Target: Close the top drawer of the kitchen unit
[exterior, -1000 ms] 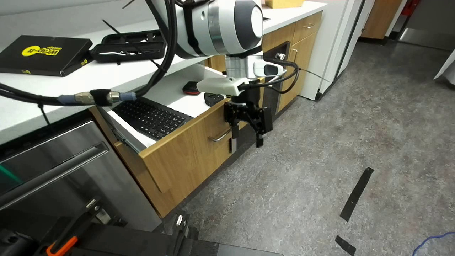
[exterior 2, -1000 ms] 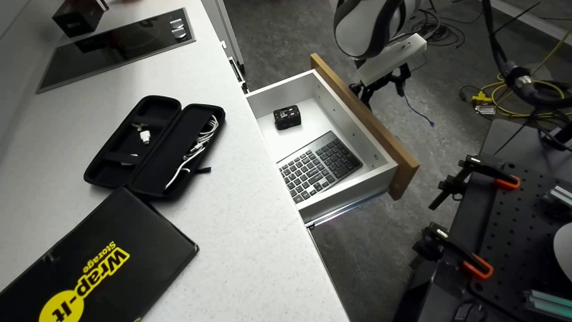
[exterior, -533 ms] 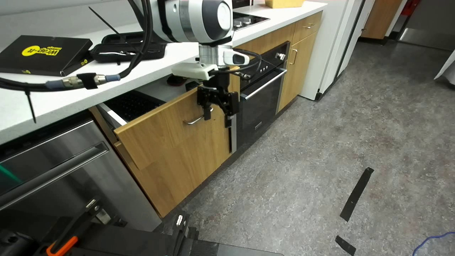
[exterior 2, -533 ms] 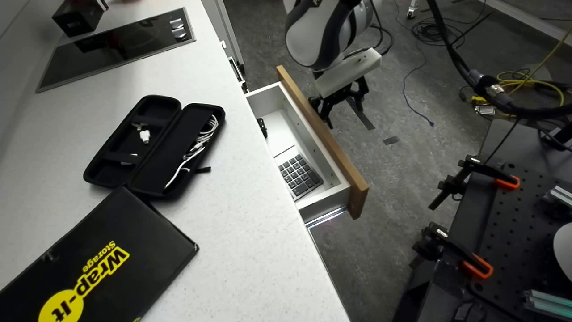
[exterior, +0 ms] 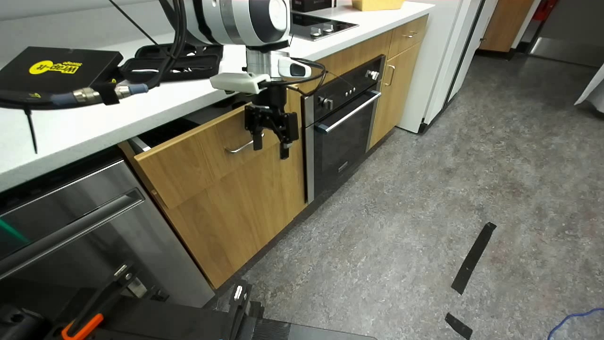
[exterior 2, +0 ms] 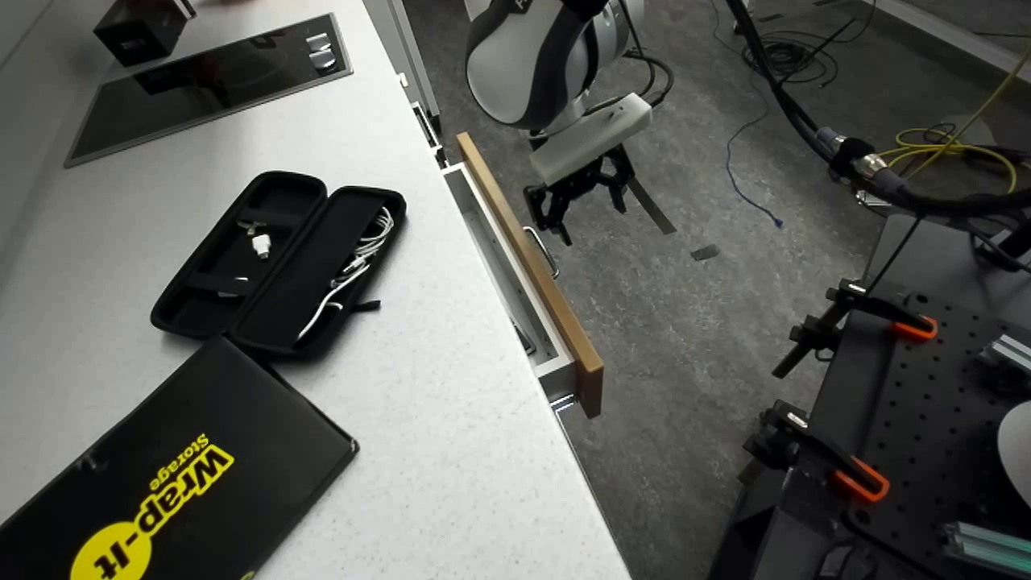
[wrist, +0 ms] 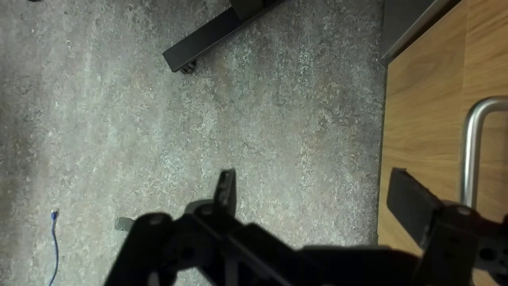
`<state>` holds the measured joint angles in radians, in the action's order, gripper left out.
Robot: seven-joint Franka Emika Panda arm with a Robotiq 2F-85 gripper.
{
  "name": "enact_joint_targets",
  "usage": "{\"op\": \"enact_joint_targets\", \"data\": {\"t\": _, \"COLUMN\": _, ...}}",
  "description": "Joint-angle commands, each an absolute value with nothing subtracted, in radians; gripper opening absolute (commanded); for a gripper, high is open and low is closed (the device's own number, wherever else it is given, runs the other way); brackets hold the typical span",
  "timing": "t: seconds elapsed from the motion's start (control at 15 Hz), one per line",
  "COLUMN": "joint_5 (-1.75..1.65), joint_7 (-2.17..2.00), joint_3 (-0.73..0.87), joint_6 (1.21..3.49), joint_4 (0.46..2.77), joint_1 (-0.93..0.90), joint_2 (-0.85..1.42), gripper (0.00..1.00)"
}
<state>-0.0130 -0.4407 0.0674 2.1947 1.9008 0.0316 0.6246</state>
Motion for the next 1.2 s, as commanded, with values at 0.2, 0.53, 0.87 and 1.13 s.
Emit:
{"op": "enact_joint_targets", "data": {"t": 0.2, "joint_5": 0.001, "joint_7": -0.541, "joint_3": 0.153, "joint_6": 2.284, "joint_4": 1.8, "joint_1": -0.01, "joint_2": 0.765, "gripper": 1.0}}
{"op": "enact_joint_targets", "data": {"t": 0.53, "joint_5": 0.044, "joint_7": -0.566, "joint_3": 0.122, "joint_6": 2.275, "joint_4": 1.681, "joint_1": -0.022, "joint_2": 0.867, "gripper": 1.0}}
{"op": "enact_joint_targets", "data": {"t": 0.87, "joint_5": 0.092, "joint_7": -0.52, "joint_3": 0.067, "joint_6": 2.282, "joint_4": 1.631, "joint_1": -0.034, "joint_2": 0.868, "gripper": 1.0}}
{"op": "enact_joint_targets", "data": {"t": 1.13, "joint_5": 0.131, "joint_7": -0.476, "joint_3": 0.018, "joint_6": 2.288, "joint_4": 1.598, "joint_1": -0.031, "joint_2": 0.863, "gripper": 1.0}}
